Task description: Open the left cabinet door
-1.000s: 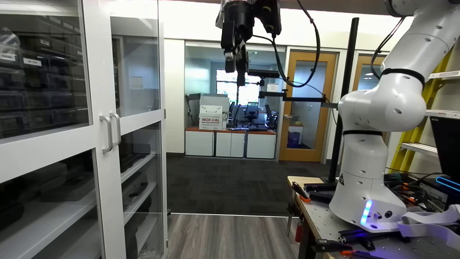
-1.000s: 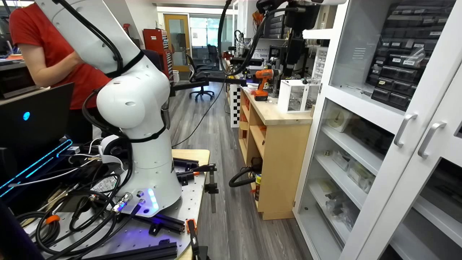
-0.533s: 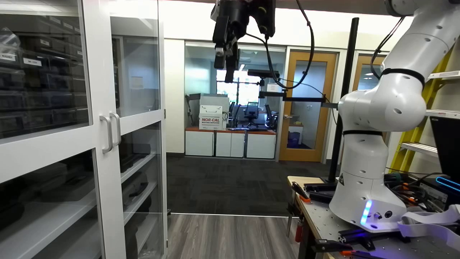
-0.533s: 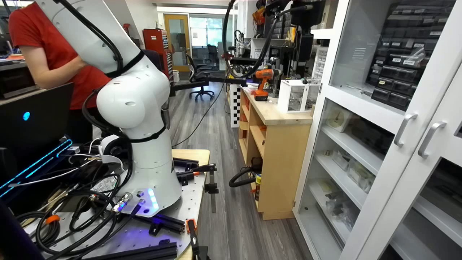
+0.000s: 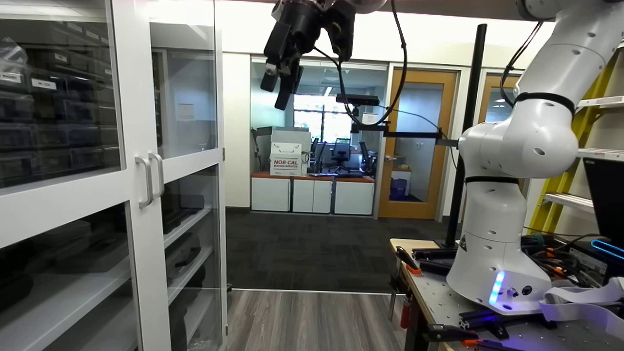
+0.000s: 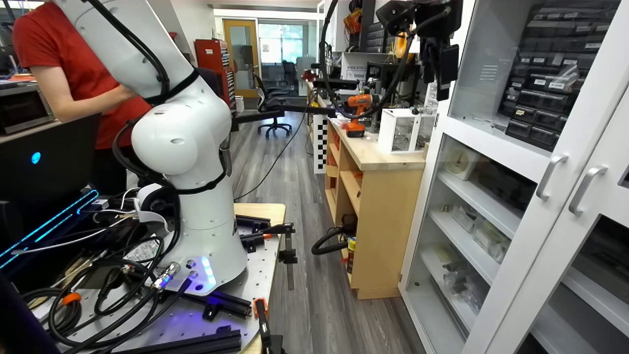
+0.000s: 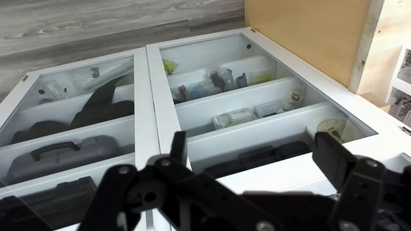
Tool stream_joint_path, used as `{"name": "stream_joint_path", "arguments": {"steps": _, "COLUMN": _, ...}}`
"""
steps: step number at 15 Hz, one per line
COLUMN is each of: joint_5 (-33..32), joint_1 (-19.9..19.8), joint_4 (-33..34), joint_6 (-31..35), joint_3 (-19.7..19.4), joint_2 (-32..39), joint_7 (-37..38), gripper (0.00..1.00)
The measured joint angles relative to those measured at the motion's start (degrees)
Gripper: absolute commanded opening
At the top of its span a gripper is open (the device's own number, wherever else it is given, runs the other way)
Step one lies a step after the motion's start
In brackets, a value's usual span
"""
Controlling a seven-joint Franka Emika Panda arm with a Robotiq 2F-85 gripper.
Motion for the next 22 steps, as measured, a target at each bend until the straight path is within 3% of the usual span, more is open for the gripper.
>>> {"name": "stream_joint_path", "arguments": {"steps": 9, "joint_5": -4.06, "joint_1": 0.47, "joint_4": -0.02, "joint_6": 15.31, "joint_3": 0.22, "joint_2": 7.71, "joint_7": -2.63, "gripper": 1.0}}
{"name": "stream_joint_path", "arguments": {"steps": 22, "joint_5": -6.81, "joint_1": 0.5, "joint_4": 0.14, "joint_6": 17.44, "joint_3": 0.27, "joint_2": 9.29, "joint_7": -2.09, "gripper": 1.0}}
